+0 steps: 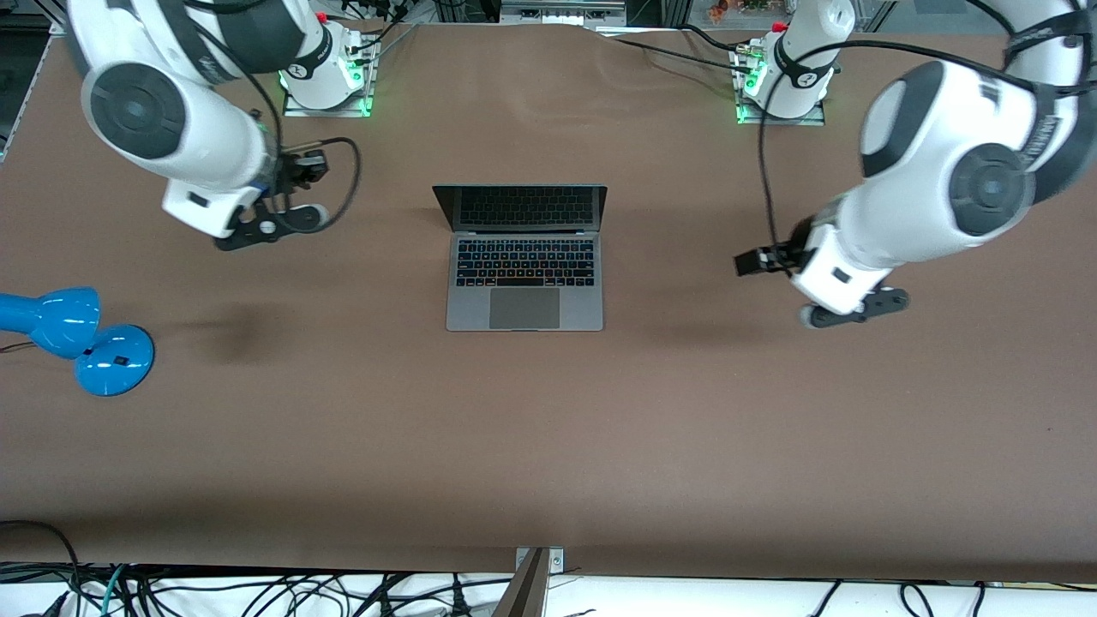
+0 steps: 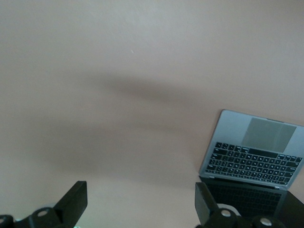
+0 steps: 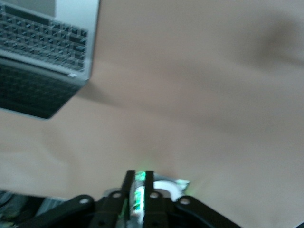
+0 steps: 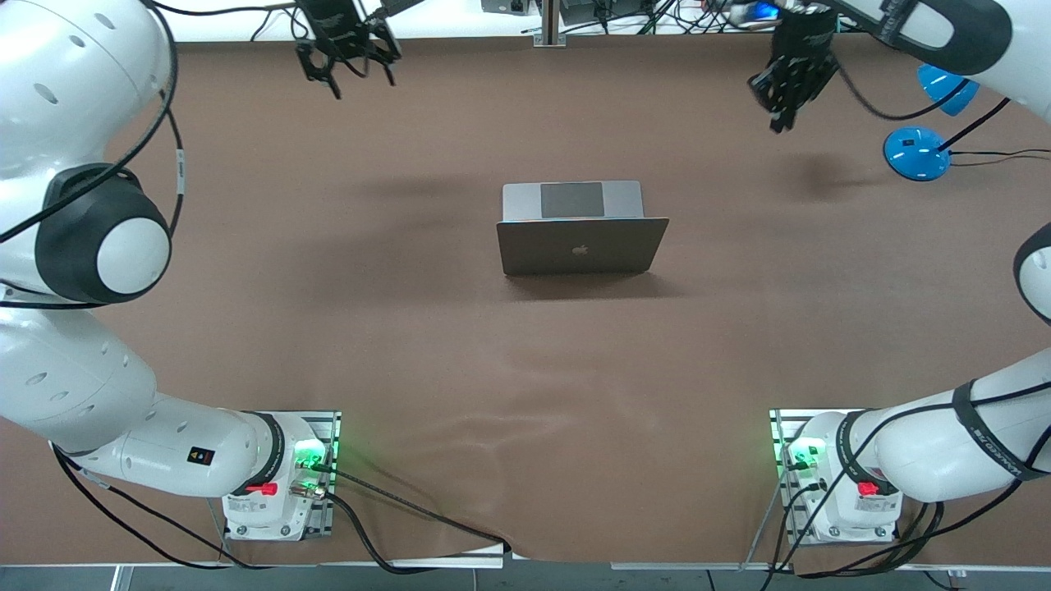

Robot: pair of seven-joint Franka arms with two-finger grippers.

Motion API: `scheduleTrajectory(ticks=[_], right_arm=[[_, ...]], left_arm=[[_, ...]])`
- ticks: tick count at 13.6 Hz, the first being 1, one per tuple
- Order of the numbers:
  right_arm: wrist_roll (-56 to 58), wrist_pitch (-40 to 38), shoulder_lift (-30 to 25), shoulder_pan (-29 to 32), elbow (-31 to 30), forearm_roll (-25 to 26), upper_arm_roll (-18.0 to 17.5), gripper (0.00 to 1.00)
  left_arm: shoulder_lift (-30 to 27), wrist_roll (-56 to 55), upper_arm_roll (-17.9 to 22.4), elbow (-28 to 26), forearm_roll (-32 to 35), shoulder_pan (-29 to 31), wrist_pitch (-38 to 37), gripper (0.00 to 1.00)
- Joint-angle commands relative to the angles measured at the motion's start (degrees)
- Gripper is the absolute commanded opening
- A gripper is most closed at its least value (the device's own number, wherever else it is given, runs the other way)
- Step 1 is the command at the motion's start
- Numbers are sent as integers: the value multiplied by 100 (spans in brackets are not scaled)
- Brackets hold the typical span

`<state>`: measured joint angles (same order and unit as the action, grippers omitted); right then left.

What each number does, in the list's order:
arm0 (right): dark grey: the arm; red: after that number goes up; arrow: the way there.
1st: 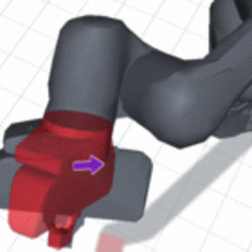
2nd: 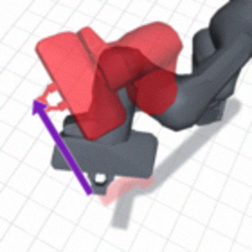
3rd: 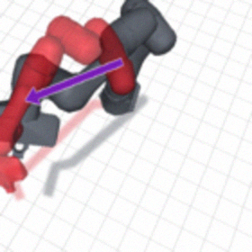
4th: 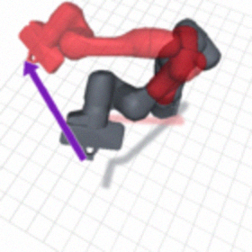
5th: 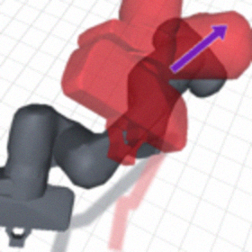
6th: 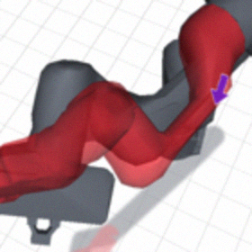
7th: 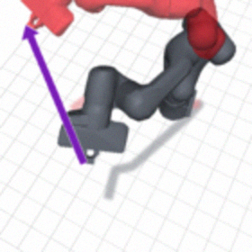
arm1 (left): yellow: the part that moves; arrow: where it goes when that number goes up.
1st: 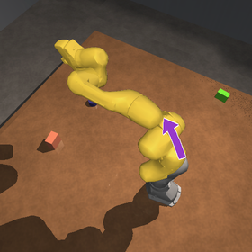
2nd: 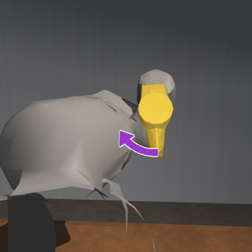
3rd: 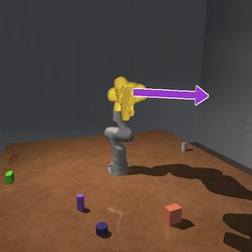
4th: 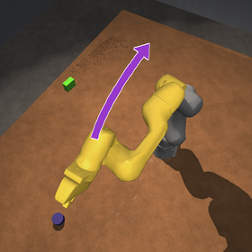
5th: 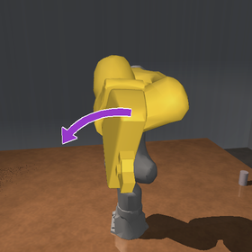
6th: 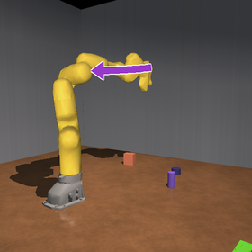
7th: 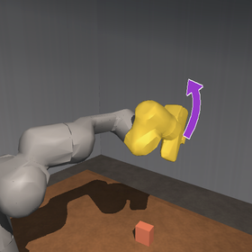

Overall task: Close laptop with both arms from behind
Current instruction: 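Move the left gripper and the right gripper toward the laptop screen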

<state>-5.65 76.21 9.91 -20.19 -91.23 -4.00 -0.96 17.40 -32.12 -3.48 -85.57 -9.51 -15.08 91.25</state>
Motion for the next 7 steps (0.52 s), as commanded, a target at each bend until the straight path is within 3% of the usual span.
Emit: scheduleTrajectory(ticks=[1, 5, 7], right_arm=[[-437, -246, 133, -2, 88, -862, 52, 1], [-472, -238, 300, -63, 88, -1418, 43, 0], [-507, -238, 371, -221, 88, -1682, 43, 0]], left_arm=[[36, -740, 32, 49, -78, -617, -81, 100], [62, -1251, -3, -170, -218, -1224, -186, 98], [71, -1436, -126, -337, -393, -1435, -187, 76]])
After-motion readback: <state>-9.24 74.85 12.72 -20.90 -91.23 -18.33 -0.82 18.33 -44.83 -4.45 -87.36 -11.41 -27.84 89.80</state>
